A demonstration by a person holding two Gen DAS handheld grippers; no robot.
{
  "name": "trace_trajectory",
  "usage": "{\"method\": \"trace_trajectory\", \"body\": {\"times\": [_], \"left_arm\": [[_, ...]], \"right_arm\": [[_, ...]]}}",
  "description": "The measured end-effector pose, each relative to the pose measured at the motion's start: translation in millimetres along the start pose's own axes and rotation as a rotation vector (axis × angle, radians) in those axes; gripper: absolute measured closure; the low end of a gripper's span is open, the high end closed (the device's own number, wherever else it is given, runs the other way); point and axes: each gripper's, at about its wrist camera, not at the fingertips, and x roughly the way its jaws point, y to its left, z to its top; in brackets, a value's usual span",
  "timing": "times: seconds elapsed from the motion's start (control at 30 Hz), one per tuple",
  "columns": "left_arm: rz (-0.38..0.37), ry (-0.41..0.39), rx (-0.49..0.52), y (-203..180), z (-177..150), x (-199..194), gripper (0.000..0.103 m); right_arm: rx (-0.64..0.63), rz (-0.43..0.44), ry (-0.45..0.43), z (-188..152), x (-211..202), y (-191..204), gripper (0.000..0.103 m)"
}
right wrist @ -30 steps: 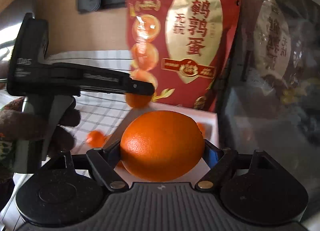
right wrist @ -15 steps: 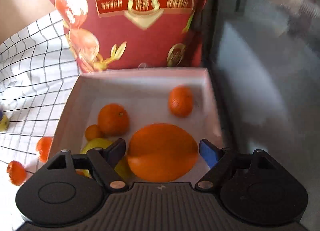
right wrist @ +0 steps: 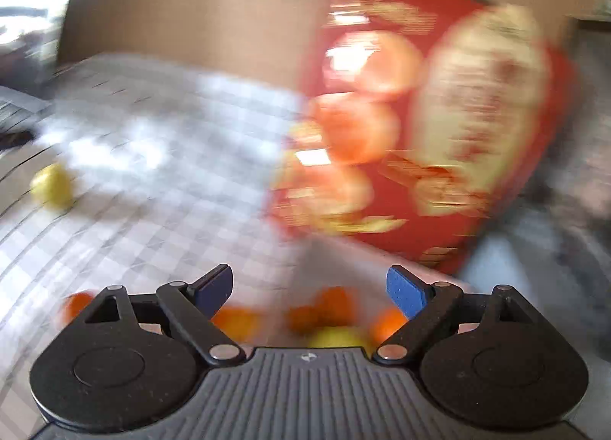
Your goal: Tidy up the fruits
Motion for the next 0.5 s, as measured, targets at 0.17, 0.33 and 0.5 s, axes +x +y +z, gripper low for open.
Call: {"method": "trace_trajectory", "body": {"times": [0.17,0.33,0.5], "left_arm": [[-0.017,0.060,-0.031,6,-2,19,0.058],[0.040,0.107,0.064,-12,-16,31,0.057],[0.039,0.122,0.049,-12,-22,30,0.057]], "right_arm": [[0.017,0.268,0.063,3,10,47,0.015],[-0.035,0.305,0.079,-12,18,70,0.015],[-0.077,0.197,0.066,3,22,49,0.021]]}}
